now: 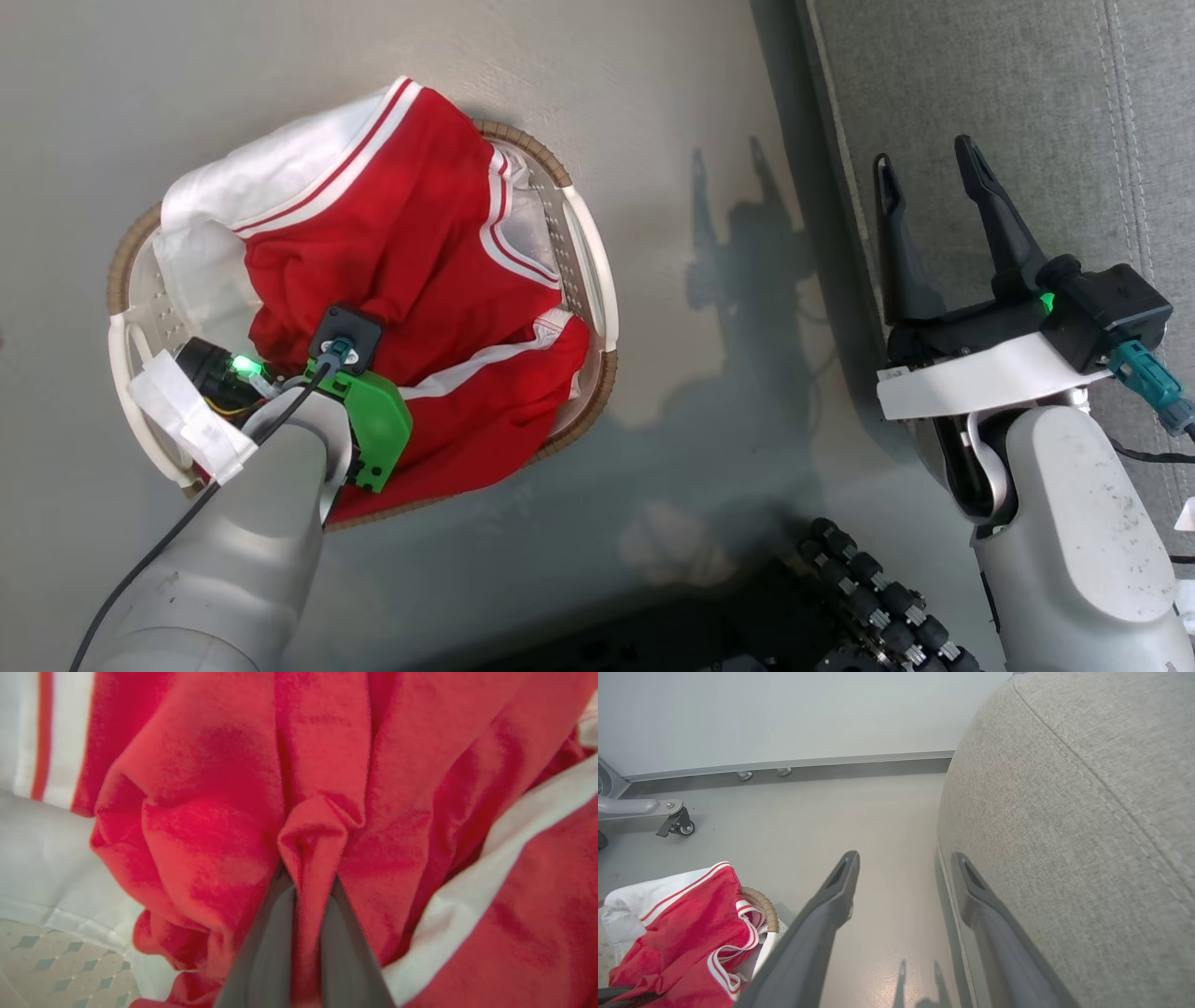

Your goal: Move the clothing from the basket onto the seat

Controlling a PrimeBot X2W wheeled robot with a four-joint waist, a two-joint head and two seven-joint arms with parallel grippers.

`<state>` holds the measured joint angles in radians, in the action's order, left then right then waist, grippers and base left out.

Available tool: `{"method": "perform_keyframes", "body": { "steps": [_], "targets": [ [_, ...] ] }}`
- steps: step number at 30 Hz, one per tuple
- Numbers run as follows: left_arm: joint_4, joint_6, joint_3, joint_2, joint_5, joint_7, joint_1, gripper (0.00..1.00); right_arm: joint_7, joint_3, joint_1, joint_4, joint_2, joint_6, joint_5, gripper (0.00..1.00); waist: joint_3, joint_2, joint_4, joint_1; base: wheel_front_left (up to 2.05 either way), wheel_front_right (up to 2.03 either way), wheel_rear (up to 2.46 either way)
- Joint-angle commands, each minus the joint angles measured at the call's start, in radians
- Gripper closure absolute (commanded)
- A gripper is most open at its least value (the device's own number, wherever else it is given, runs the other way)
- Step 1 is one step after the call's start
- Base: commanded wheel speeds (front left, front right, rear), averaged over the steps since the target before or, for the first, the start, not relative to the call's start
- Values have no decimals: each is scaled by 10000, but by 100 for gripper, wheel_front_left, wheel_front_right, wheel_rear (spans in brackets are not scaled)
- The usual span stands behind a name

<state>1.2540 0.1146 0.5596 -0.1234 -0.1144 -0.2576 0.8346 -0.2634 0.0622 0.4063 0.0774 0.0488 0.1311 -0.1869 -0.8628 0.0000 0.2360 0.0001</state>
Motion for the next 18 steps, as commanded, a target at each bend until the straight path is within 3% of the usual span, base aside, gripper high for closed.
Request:
{"method": "perform_keyframes", "body": {
  "steps": [1, 9, 18],
  "targets": [
    [-82, 22, 4, 33, -68, -65, -43, 100, -21, -56, 33, 85, 28, -6, 36, 0, 172, 0, -65, -1, 0, 0, 0],
    [-1274, 82, 132, 22, -181, -82, -785, 100, -21, -128, -267, 277, 29, -6, 313, 0, 1271, 0, -374, -1, 0, 0, 0],
    [-3622, 152, 183, -51, -353, -83, -1939, 100, -21, -187, -1009, 571, 34, -7, 892, 0, 3362, 0, -1033, -1, 0, 0, 0]
  ]
}}
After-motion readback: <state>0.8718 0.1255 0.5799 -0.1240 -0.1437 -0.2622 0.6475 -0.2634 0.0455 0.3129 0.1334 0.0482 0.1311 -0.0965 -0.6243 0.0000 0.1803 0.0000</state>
